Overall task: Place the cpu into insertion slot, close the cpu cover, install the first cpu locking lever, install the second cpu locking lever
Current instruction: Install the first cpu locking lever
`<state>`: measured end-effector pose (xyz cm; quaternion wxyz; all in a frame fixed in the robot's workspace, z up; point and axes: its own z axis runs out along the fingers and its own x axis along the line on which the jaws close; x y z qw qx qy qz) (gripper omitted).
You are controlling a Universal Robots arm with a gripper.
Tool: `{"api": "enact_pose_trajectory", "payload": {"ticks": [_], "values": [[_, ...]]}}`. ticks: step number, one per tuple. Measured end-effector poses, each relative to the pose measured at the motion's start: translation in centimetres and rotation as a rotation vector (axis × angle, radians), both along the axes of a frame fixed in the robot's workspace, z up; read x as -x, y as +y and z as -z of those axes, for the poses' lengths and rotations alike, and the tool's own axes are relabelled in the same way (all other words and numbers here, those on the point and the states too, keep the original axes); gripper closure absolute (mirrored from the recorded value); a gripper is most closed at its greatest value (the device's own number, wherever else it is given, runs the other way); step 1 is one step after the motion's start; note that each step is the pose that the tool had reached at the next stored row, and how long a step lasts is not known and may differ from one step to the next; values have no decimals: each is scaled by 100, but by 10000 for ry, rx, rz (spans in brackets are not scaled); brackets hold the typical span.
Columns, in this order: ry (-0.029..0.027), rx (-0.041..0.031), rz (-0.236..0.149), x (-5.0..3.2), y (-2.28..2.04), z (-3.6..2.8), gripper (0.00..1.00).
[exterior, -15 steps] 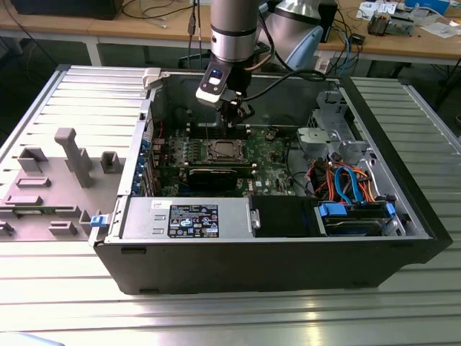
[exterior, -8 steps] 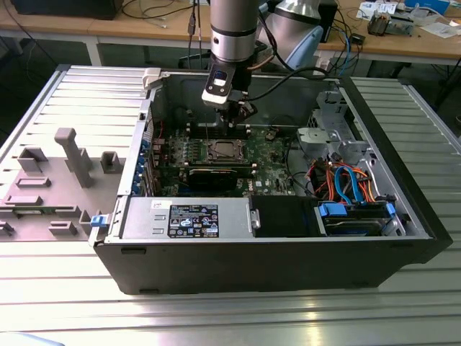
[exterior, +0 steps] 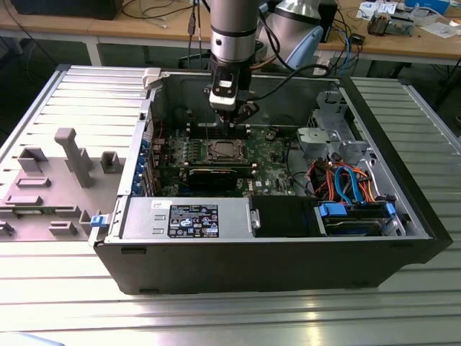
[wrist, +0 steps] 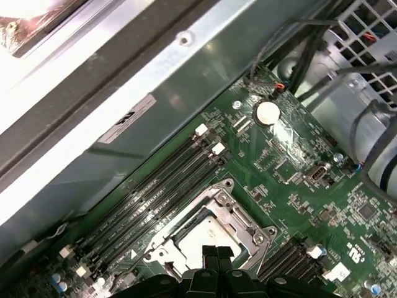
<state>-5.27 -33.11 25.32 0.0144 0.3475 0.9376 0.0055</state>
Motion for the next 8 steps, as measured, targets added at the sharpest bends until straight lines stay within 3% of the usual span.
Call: {"api": "enact_pose_trajectory", "payload": {"ticks": [8], "values": [[1, 7, -1146, 0, 0, 2, 89]]}}
